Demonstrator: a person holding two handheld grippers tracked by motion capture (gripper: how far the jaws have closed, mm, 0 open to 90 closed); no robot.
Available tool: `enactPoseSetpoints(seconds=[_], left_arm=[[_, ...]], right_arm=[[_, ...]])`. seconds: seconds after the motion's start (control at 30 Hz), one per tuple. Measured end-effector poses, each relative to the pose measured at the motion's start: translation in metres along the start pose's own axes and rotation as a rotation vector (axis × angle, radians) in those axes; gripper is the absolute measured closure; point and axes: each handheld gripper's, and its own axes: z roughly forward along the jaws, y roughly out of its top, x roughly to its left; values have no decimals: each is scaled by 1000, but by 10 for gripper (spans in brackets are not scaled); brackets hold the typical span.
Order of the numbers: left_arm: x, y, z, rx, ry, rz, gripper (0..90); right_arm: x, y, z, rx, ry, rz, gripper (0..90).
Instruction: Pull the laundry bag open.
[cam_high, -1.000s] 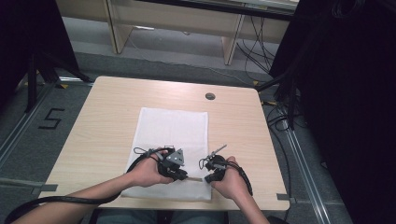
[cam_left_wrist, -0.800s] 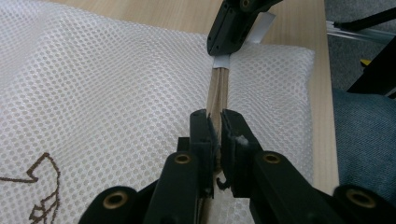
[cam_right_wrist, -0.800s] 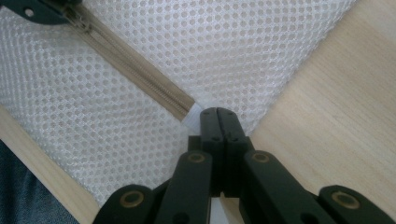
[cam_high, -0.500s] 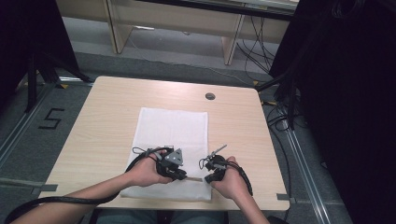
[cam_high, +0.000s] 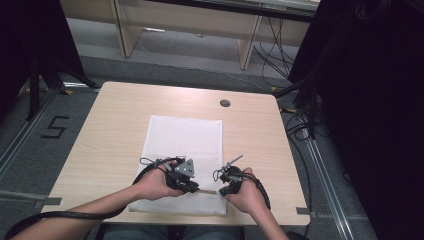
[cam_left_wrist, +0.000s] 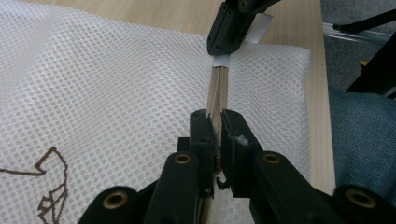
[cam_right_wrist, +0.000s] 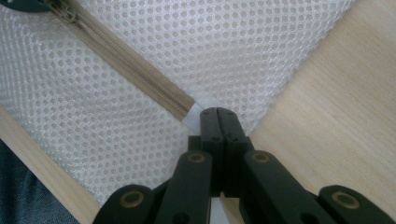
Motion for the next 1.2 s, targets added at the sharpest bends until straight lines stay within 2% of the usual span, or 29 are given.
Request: enactPoseSetpoints(seconds=[0.03,0.1,0.13,0.2,0.23,0.5,0.6,0.63,0.83,0.9,0.93,1.0,1.03,1.07,1.13,1.2], left_arm=[[1,0,-1,4,3,16,832],[0,0,-1,4,0,4,832],[0,0,-2,-1,12,20,832],[0,0,-3,5,9,26,832],[0,-1,-3,-2,2,0,832],[1,-3,-6,6,7,6,832],[1,-4,-7,-2,5,-3,832],[1,-4,-8,0,8,1,832],[2,-5,-9,-6,7,9,832],[1,-6,-10,-14,7,-11,832],[2,-6,-10,-17,6,-3,832],[2,-7,-10,-18,10,-3,832],[2,-7,-10,-21,11,-16,832],[2,-8,-10,-21,12,-16,832],[3,-7,-10,-25,10,-7,832],[2,-8,-10,-28,11,-20,832]], right_arm=[[0,0,0,-5,0,-8,900],[0,0,0,3,1,1,900],[0,0,0,3,1,0,900],[0,0,0,-1,0,-3,900],[0,0,0,-7,1,-11,900],[0,0,0,3,0,1,900],[0,0,0,3,0,0,900],[1,0,0,5,-3,12,900],[1,0,0,5,-3,10,900],[2,0,0,8,-5,15,900],[3,0,-1,16,2,36,900],[1,1,1,-4,-1,-8,900],[1,1,0,-1,-7,-11,900],[2,1,0,8,-8,5,900],[1,1,0,0,-7,-11,900],[2,1,0,-2,-12,-9,900]])
